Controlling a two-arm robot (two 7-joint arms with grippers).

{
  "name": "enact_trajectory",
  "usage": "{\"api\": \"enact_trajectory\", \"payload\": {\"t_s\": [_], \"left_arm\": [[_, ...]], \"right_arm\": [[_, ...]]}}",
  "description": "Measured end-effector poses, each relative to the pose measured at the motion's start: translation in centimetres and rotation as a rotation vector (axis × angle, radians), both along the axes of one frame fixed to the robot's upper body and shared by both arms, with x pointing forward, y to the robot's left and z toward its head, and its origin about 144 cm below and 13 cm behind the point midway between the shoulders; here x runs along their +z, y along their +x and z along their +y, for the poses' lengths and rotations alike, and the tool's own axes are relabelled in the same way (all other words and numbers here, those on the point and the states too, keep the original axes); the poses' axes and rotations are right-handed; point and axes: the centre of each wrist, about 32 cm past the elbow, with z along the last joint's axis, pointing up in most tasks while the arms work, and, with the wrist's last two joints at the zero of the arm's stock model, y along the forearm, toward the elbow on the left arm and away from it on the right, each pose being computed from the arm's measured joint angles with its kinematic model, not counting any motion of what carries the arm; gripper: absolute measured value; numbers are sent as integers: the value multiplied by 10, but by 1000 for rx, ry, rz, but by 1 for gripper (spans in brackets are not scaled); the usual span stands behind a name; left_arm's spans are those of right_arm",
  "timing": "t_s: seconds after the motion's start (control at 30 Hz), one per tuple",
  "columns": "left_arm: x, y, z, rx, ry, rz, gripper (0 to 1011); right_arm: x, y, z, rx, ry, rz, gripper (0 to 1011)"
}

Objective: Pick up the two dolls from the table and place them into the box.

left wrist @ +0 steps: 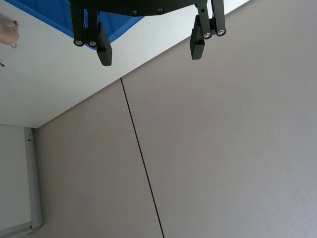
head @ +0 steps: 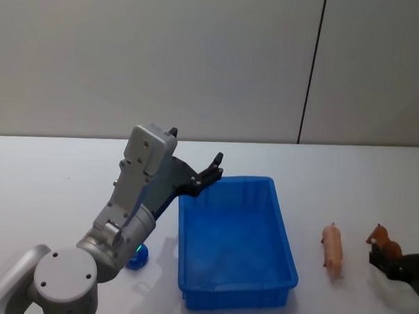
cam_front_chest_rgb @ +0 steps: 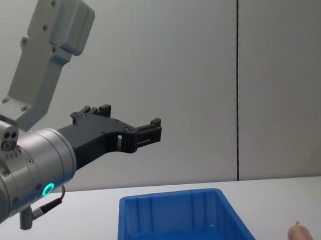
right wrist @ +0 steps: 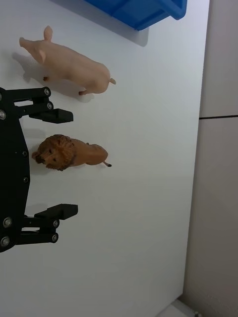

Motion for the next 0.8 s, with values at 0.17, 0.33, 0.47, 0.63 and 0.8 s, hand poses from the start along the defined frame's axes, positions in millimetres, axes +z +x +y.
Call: {"api": "enact_trajectory", "payload": {"t_s": [0.17,0.33,0.47,0.63,0.8], "left_arm": [[0,0,0,0,0,0,1001],[0,0,0,0,0,0,1001],[0,0,0,0,0,0,1001],[0,0,0,0,0,0,1000],[0,0,0,0,0,0,1001]], "right_arm": [[-4,11,1,11,3,21,1001],[-7,19,2,19,6,35,999],[-8,22,3,23,8,41,929],[-9,26,3,28,9,47,817],[-10,28,4,30,10,51,645]]}}
